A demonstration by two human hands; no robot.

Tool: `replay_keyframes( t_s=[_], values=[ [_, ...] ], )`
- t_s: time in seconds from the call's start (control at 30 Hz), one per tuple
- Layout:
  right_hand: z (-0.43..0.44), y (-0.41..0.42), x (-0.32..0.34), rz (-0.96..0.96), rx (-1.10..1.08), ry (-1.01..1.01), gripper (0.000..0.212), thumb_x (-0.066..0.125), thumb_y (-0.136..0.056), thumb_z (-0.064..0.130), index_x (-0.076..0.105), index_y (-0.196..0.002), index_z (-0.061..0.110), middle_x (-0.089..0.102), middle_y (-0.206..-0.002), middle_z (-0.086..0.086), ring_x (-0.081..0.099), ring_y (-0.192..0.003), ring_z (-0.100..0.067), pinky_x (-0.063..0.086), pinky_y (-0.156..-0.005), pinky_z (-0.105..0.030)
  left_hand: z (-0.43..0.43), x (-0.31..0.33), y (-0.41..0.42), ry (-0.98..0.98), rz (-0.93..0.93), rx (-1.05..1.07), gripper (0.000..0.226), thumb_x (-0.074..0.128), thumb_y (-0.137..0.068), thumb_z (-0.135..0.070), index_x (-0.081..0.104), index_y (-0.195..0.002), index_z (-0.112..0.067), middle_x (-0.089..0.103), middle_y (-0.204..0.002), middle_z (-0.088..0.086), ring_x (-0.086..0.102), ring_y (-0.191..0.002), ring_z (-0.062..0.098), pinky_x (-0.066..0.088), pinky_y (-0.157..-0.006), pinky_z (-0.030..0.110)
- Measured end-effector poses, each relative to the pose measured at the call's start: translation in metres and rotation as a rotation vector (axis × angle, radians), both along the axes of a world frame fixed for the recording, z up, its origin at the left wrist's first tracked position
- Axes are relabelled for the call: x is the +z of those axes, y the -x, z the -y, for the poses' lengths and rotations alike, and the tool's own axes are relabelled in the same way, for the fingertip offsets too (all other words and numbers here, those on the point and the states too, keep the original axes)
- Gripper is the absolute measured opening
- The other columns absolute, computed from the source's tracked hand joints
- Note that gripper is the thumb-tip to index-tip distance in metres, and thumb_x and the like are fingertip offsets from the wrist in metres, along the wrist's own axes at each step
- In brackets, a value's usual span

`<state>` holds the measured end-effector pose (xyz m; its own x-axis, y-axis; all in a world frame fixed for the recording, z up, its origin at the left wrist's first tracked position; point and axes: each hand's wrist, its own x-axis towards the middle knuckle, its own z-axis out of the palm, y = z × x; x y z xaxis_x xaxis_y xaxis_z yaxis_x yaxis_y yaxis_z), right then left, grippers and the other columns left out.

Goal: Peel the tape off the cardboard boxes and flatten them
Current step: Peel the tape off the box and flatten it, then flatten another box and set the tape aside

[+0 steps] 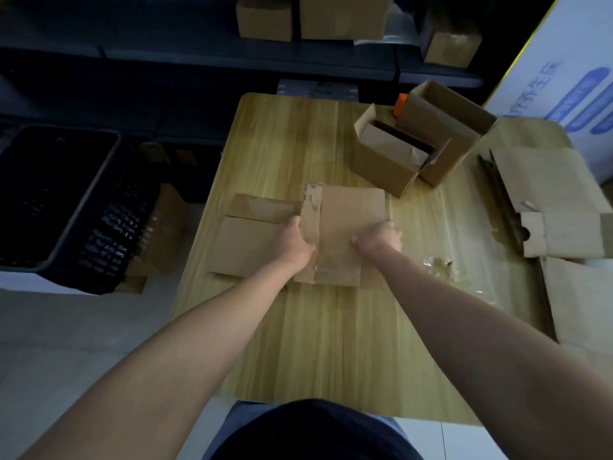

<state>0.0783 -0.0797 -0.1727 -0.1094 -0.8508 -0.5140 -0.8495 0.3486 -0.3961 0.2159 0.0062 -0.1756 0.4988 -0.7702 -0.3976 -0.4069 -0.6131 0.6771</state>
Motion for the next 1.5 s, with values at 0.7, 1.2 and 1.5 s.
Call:
replay_keyframes(
  t_s=[0.7,1.2,1.5],
  values=[
    [-0.027,-0.144,-0.037,-0.091,0.365,-0.148,0.054,0.066,-0.084,0.02,0.048,-0.132,0.005,0.054,-0.125,-0.01,0.058,-0.113,-0.028,0.051,-0.082,-0.031,-0.021,-0.017,-0.141,-0.389,0.302,-0.041,0.086,0.069,-0.085,-0.021,0.014,-0.151,-0.022,0.028,-0.151,0.017,0.042,-0.131,0.034,0.043,-0.098,0.037],
    [0.134,-0.032,0.061,-0.38,0.302,0.358,0.058,0.062,-0.086,0.013,0.038,-0.14,0.011,0.043,-0.137,-0.013,0.035,-0.132,-0.034,0.022,-0.113,-0.049,0.063,0.051,-0.099,0.024,0.402,-0.336,0.056,0.063,-0.089,-0.02,0.039,-0.139,-0.015,0.039,-0.141,0.01,0.038,-0.129,0.027,0.035,-0.106,0.04],
    [0.144,-0.008,0.049,-0.506,0.325,0.394,0.049,0.055,-0.087,0.011,0.043,-0.136,0.013,0.045,-0.138,-0.015,0.03,-0.133,-0.034,0.017,-0.114,-0.051,0.06,0.058,-0.065,0.073,0.351,-0.375,0.035,0.057,-0.093,-0.019,0.053,-0.128,-0.015,0.045,-0.137,0.007,0.046,-0.124,0.023,0.037,-0.105,0.035]
  ],
)
